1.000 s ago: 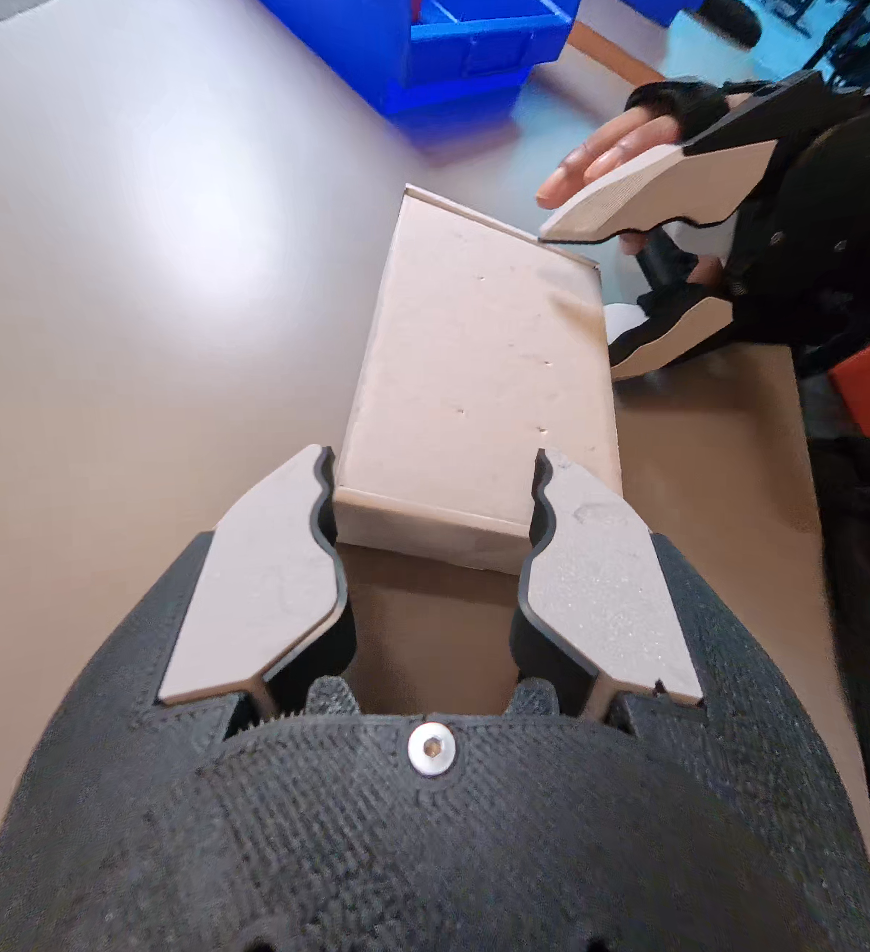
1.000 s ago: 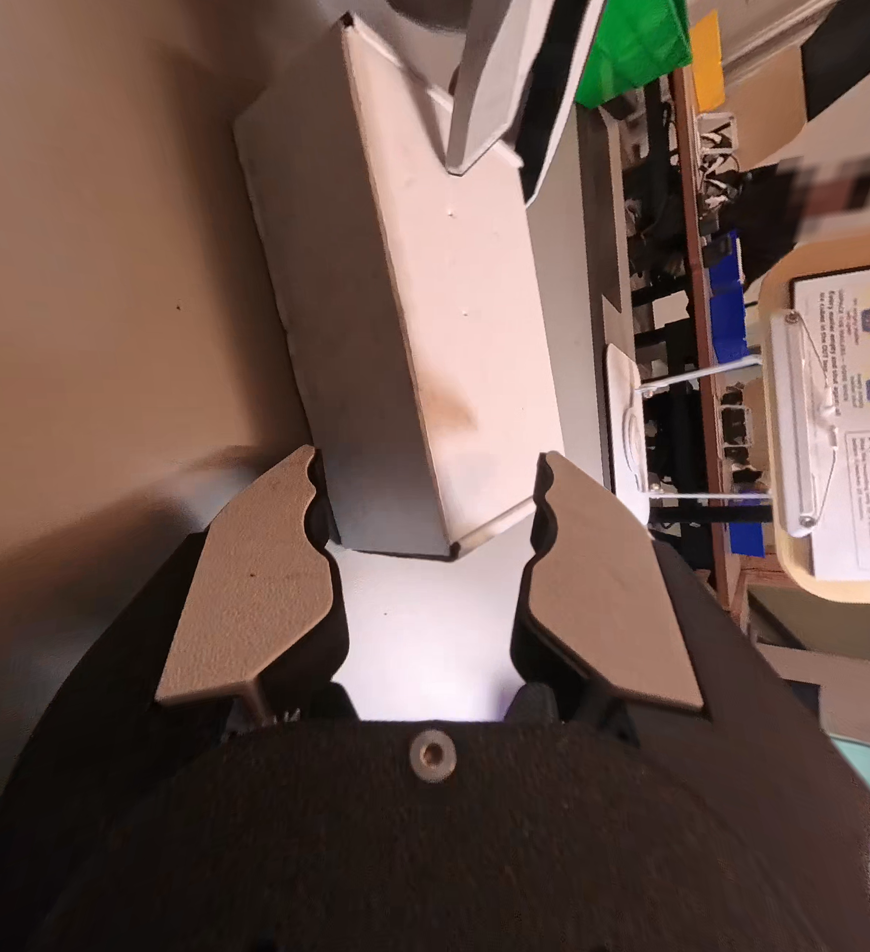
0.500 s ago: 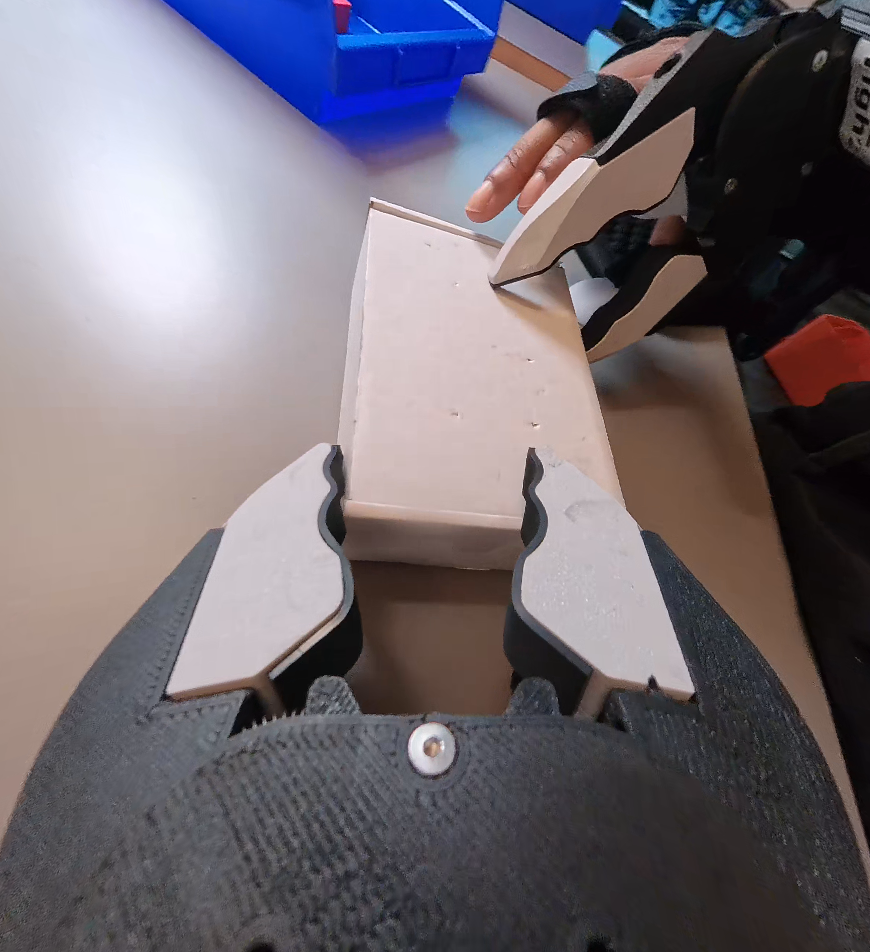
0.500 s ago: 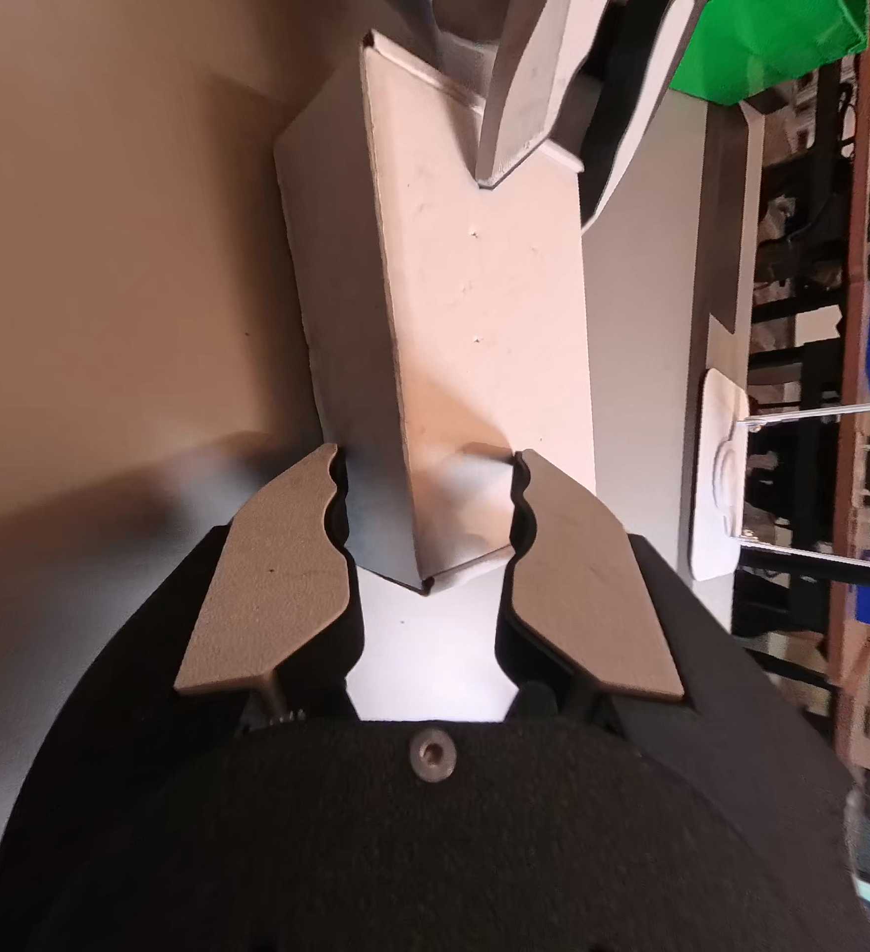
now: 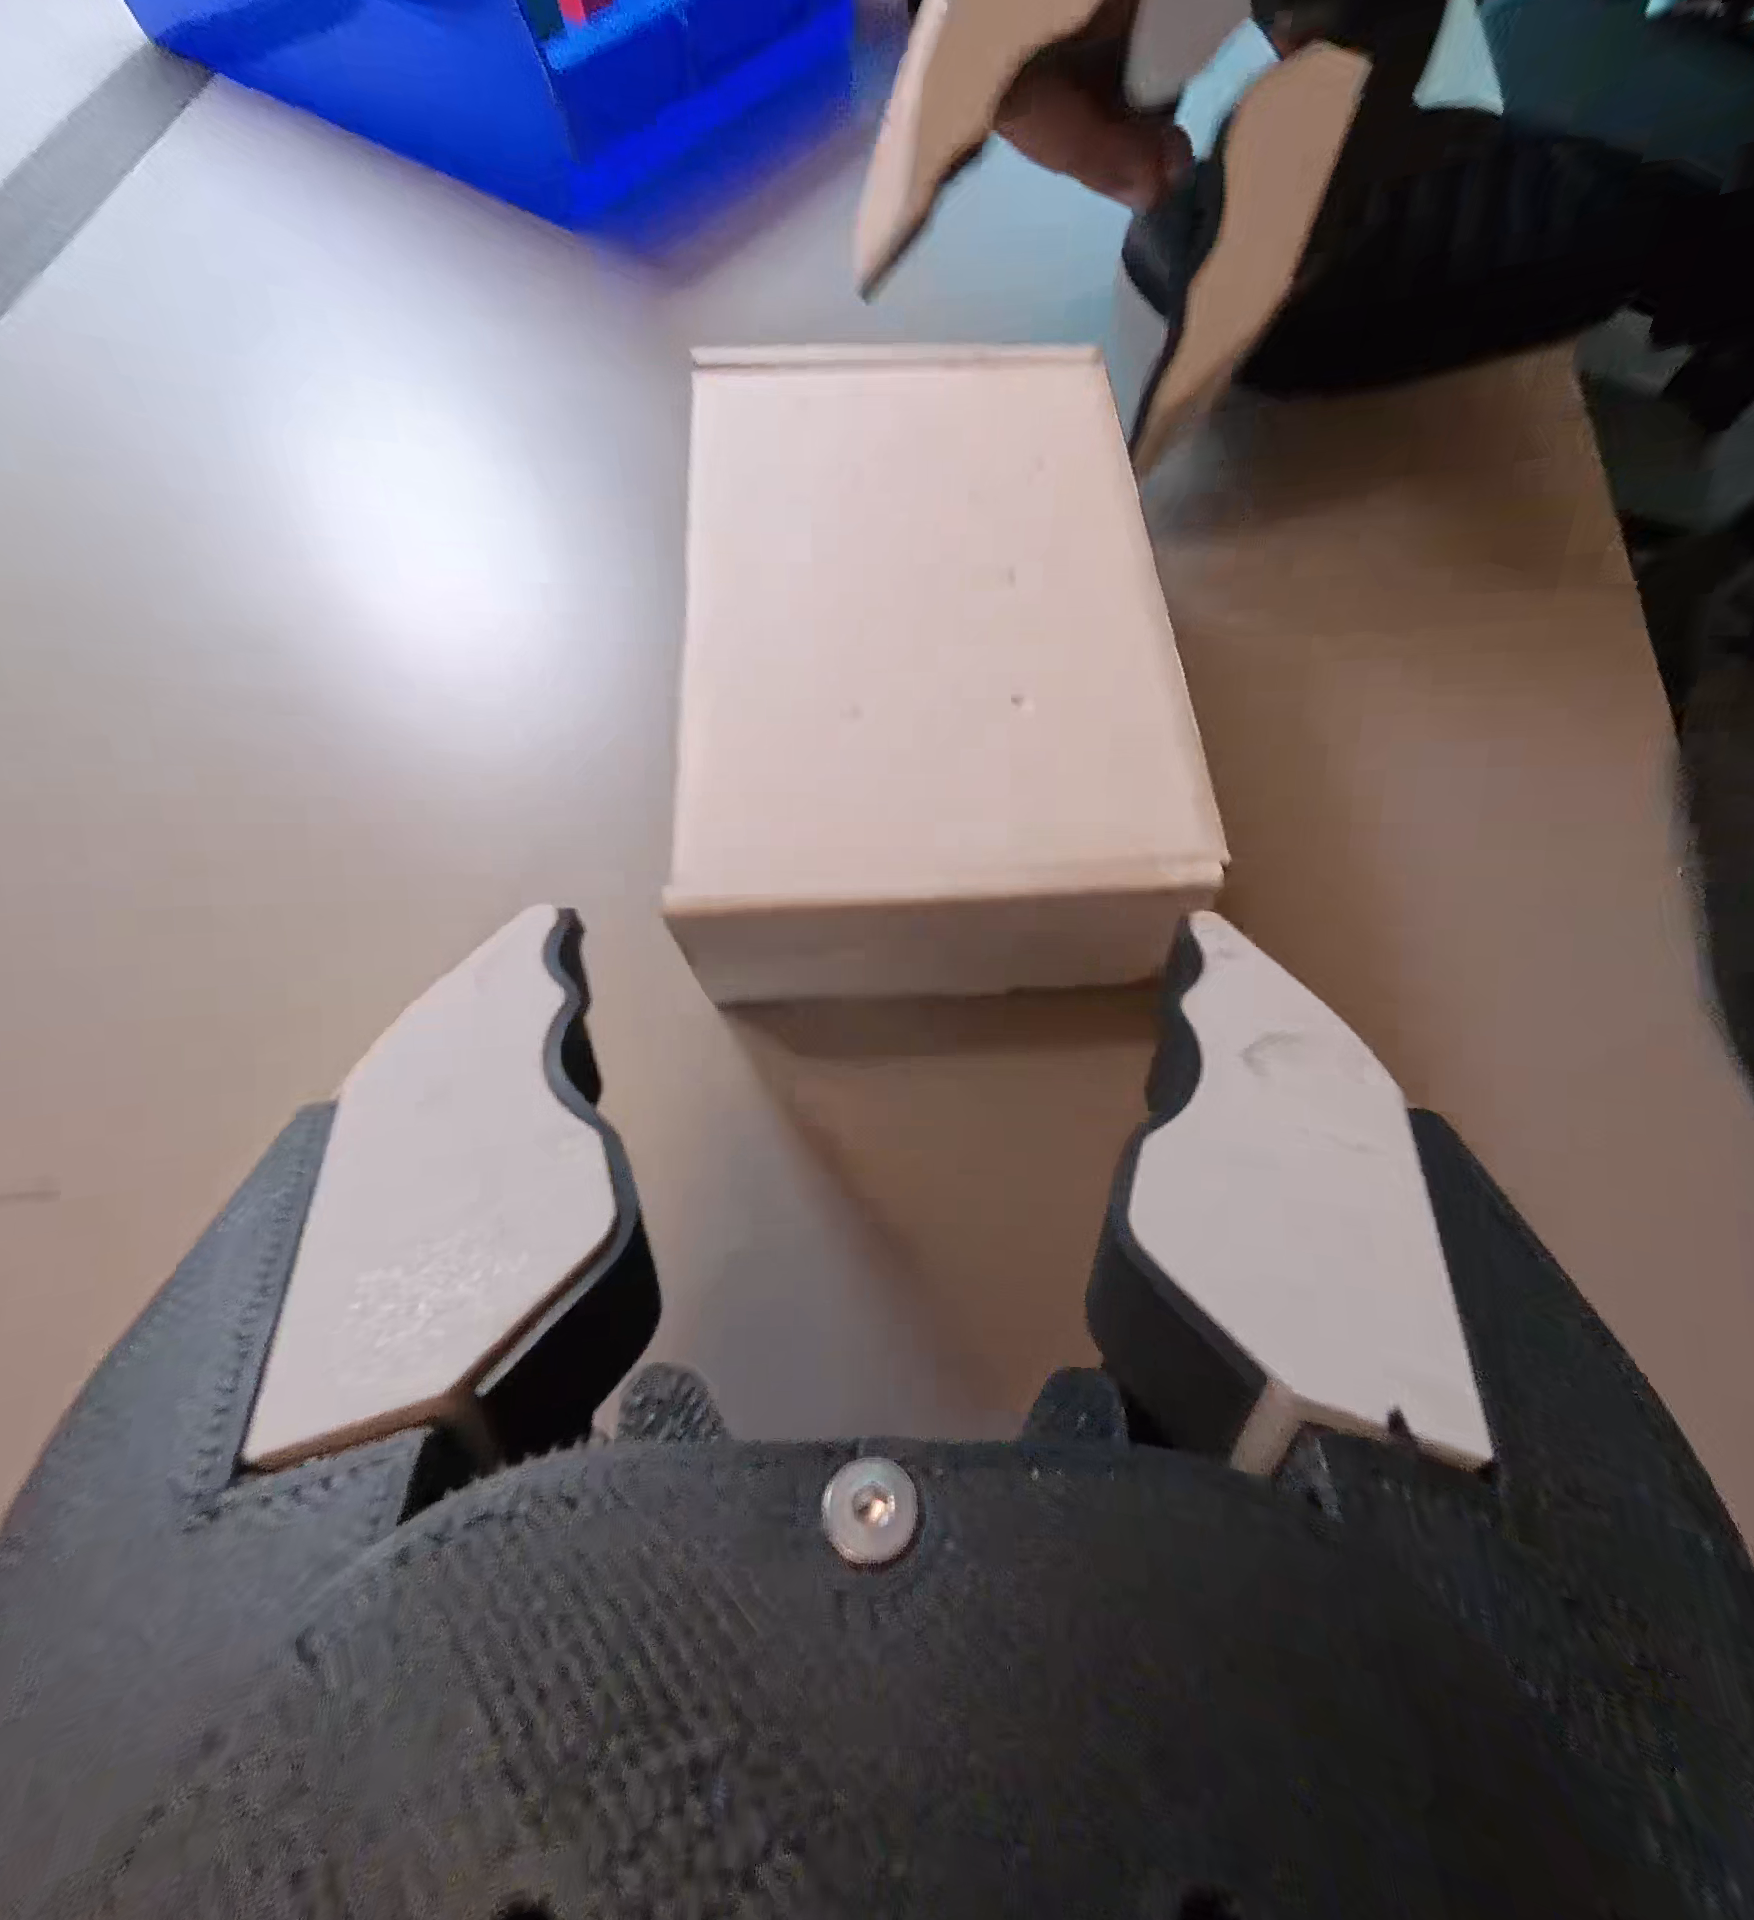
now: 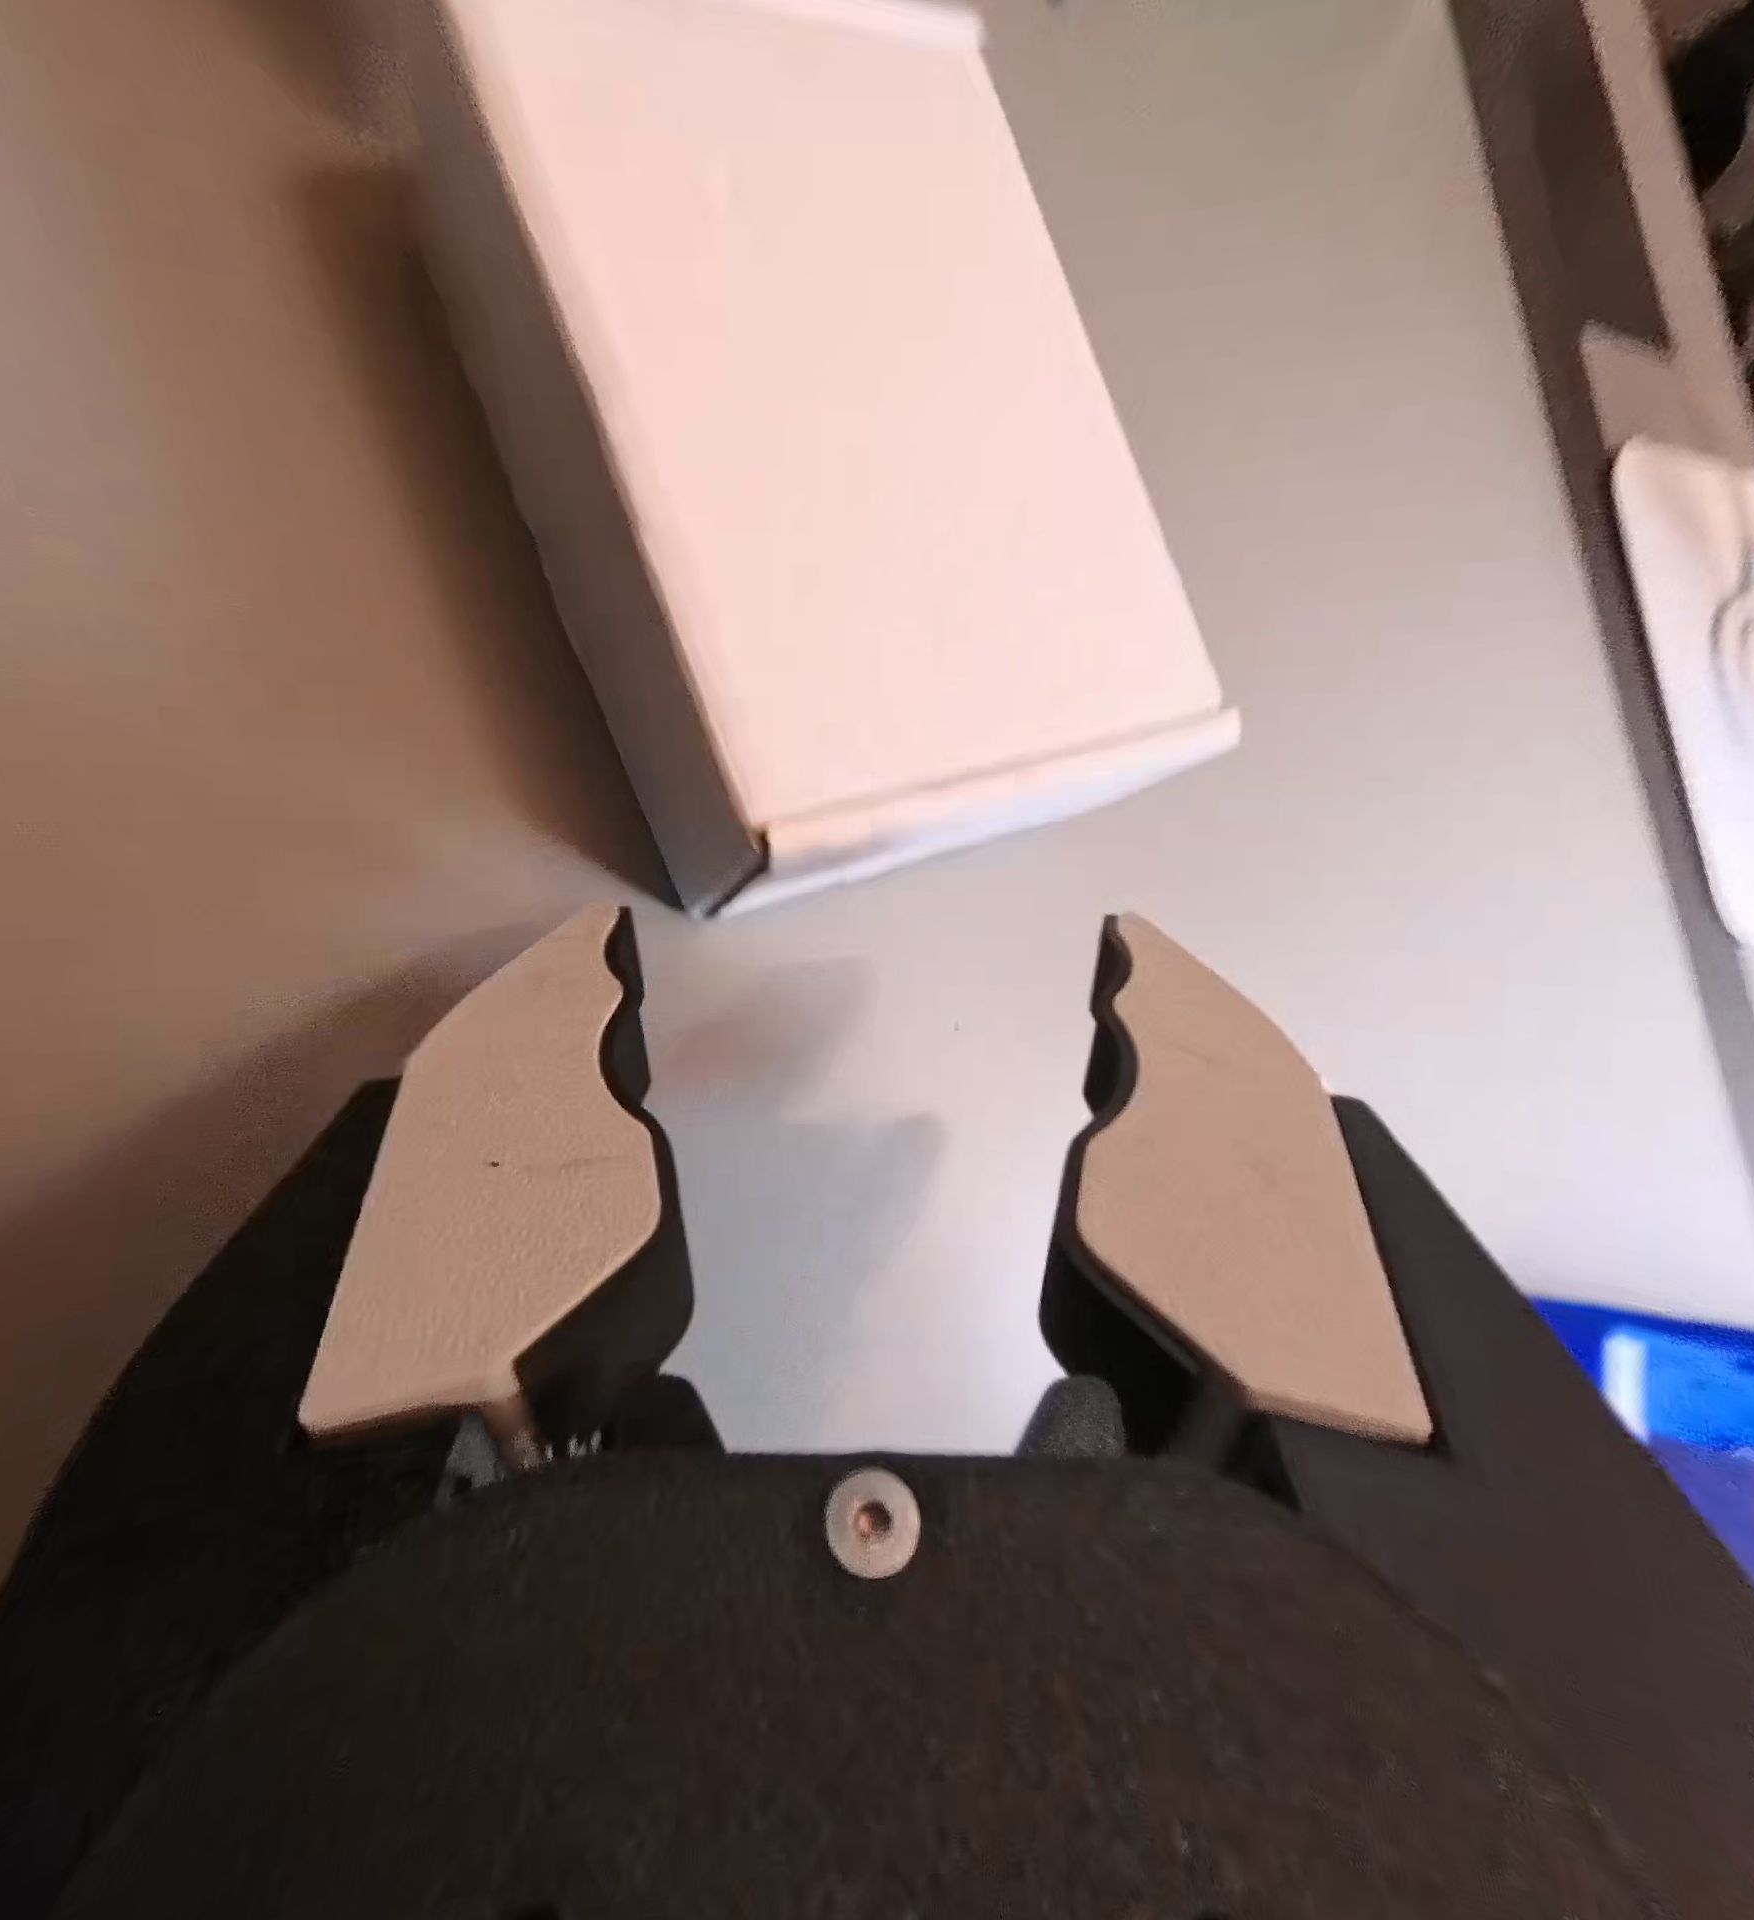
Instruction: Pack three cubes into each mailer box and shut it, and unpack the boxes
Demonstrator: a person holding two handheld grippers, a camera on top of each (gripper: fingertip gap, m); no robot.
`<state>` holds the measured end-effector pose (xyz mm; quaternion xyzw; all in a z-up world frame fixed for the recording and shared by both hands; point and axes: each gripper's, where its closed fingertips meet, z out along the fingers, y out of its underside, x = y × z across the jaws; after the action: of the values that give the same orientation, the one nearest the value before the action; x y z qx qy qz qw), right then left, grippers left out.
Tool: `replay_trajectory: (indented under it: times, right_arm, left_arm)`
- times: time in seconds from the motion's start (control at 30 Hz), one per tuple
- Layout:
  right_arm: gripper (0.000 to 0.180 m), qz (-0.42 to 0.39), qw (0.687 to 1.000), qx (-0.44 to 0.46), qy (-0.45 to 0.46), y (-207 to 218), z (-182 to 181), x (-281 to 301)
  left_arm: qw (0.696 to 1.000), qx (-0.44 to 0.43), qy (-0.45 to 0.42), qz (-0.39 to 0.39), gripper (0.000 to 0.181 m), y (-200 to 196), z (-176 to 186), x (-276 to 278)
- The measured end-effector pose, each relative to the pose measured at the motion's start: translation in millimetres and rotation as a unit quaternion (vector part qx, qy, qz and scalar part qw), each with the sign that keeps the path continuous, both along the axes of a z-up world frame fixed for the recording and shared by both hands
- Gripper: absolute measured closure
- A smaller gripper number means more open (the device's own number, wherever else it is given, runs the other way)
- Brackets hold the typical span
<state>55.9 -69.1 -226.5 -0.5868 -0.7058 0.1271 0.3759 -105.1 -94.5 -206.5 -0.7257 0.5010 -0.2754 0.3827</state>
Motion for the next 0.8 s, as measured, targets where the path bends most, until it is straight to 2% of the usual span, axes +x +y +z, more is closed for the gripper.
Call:
replay_trajectory:
  times: [0.13, 0.23, 0.3, 0.43, 0.53, 0.63, 0.73, 0.77, 0.8]
  right_arm:
    - [0.093, -0.017, 0.998, -0.051, 0.019, 10.9, -15.5, -2.5]
    - [0.101, 0.017, 0.995, -0.095, 0.031, -0.5, -14.0, -23.4]
    - [0.102, 0.005, 0.994, -0.105, 0.021, 2.0, -12.6, -27.4]
    - [0.105, -0.013, 0.981, -0.187, 0.048, -7.1, 10.9, -25.8]
    - [0.106, -0.049, 0.942, -0.325, 0.067, -22.4, 38.2, -21.3]
    - [0.107, -0.103, 0.872, -0.474, 0.074, -30.1, 48.5, -13.0]
    - [0.114, -0.135, 0.822, -0.547, 0.085, -32.0, 39.2, -9.3]
    - [0.114, -0.134, 0.815, -0.557, 0.091, -32.2, 38.4, -9.3]
    - [0.111, -0.132, 0.823, -0.544, 0.1, -28.8, 38.4, -9.3]
  left_arm:
    - [0.999, 0.004, 0.04, 0.01, 0.059, -11.7, -30.0, 5.0]
    - [0.997, 0.024, 0.072, 0.015, 0.058, -9.8, -42.3, 16.9]
    - [0.996, 0.026, 0.085, 0.03, 0.059, -3.4, -43.2, 15.6]
    - [0.998, -0.054, 0.023, 0.016, 0.06, -13.9, -31.5, 21.3]
    - [0.977, -0.205, -0.065, -0.006, 0.06, -31.9, -11.2, 29.9]
    - [0.929, -0.347, -0.131, -0.001, 0.064, -40.0, 3.0, 36.9]
    - [0.91, -0.393, -0.135, 0.008, 0.065, -40.0, -1.7, 36.5]
    - [0.907, -0.397, -0.138, 0.008, 0.065, -39.1, -1.9, 35.5]
    - [0.907, -0.397, -0.142, 0.011, 0.066, -37.1, -1.6, 34.5]
